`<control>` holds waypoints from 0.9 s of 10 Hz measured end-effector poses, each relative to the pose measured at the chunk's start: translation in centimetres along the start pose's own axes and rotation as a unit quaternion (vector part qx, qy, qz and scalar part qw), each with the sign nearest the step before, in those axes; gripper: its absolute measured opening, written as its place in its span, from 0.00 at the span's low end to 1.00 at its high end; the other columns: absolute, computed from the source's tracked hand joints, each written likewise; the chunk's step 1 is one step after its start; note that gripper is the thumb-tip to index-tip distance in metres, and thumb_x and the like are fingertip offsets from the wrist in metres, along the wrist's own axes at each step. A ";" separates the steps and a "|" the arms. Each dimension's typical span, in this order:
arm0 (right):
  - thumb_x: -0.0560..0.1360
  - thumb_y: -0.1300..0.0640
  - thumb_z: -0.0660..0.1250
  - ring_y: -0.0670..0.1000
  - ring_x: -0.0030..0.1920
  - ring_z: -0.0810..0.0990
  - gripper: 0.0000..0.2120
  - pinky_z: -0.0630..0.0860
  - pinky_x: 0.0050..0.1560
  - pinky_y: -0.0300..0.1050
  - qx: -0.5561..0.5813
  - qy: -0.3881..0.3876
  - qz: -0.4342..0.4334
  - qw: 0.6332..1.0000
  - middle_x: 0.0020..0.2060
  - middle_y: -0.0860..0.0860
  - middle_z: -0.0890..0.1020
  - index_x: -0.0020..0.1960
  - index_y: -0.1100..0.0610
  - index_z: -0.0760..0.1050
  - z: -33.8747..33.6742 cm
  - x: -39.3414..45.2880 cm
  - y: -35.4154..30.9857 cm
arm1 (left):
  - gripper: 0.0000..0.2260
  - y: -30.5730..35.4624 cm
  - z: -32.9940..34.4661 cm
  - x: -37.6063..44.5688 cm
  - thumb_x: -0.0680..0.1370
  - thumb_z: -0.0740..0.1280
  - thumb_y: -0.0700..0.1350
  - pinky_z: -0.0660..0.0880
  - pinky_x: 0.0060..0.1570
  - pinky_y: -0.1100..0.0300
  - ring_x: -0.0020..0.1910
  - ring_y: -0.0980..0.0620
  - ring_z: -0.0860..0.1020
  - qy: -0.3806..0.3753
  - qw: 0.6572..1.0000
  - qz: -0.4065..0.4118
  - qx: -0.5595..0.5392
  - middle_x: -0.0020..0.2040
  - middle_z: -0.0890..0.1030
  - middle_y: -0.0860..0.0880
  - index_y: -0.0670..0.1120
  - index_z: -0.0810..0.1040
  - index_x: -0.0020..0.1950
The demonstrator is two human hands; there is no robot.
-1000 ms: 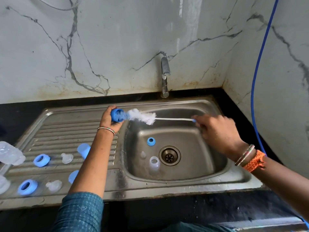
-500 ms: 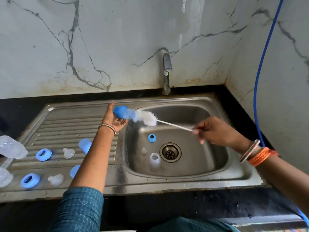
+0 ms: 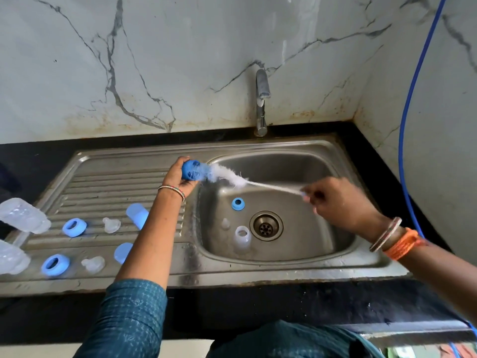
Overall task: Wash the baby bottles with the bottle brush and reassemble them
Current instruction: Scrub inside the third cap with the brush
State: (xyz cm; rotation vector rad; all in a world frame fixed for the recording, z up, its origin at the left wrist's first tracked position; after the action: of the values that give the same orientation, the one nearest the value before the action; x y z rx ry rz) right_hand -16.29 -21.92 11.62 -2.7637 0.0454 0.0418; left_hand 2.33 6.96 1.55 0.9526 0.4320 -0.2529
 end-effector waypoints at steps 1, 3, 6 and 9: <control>0.67 0.66 0.71 0.59 0.38 0.81 0.19 0.74 0.33 0.46 -0.213 0.301 -0.169 0.914 0.41 0.52 0.83 0.57 0.53 0.82 -4.3 -2.9 -3.9 | 0.11 -0.8 0.3 -0.5 0.78 0.61 0.39 0.76 0.24 0.64 0.22 0.54 0.75 0.001 0.998 -0.020 0.052 0.22 0.74 0.49 0.44 0.69 0.35; 0.77 0.61 0.63 0.48 0.23 0.73 0.09 0.69 0.23 0.36 0.195 -0.082 0.091 0.973 0.31 0.54 0.80 0.47 0.55 0.82 1.4 -0.2 1.3 | 0.08 -3.5 -0.4 -1.4 0.78 0.63 0.41 0.78 0.29 0.57 0.27 0.49 0.79 0.024 0.996 -0.068 0.059 0.28 0.77 0.44 0.42 0.71 0.39; 0.78 0.62 0.62 0.44 0.21 0.67 0.09 0.62 0.21 0.35 0.429 -0.035 0.194 0.881 0.25 0.50 0.73 0.44 0.60 0.81 3.4 -4.3 9.2 | 0.13 -4.4 -1.3 -0.5 0.79 0.57 0.48 0.77 0.23 0.60 0.36 0.47 0.73 0.094 0.965 -0.023 -0.244 0.40 0.72 0.41 0.39 0.69 0.41; 0.75 0.61 0.64 0.63 0.43 0.80 0.08 0.72 0.41 0.51 0.085 0.281 0.302 0.907 0.41 0.65 0.80 0.45 0.65 0.79 -0.4 -7.9 17.9 | 0.16 -12.8 10.3 -4.2 0.78 0.53 0.54 0.61 0.21 0.71 0.26 0.53 0.71 -0.063 0.985 -0.155 -0.045 0.28 0.73 0.47 0.44 0.70 0.40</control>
State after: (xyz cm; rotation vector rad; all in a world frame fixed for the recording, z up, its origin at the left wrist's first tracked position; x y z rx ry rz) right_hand -24.81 -38.45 5.67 -2.3871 0.9968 -0.5672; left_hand -3.94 -8.61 -0.68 0.7742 0.4711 -0.5683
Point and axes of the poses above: each hand's wrist, its own x-axis towards the middle knuckle, its own z-axis out of the palm, y = z × x, the point moved 10 cm from there along x, towards the middle knuckle
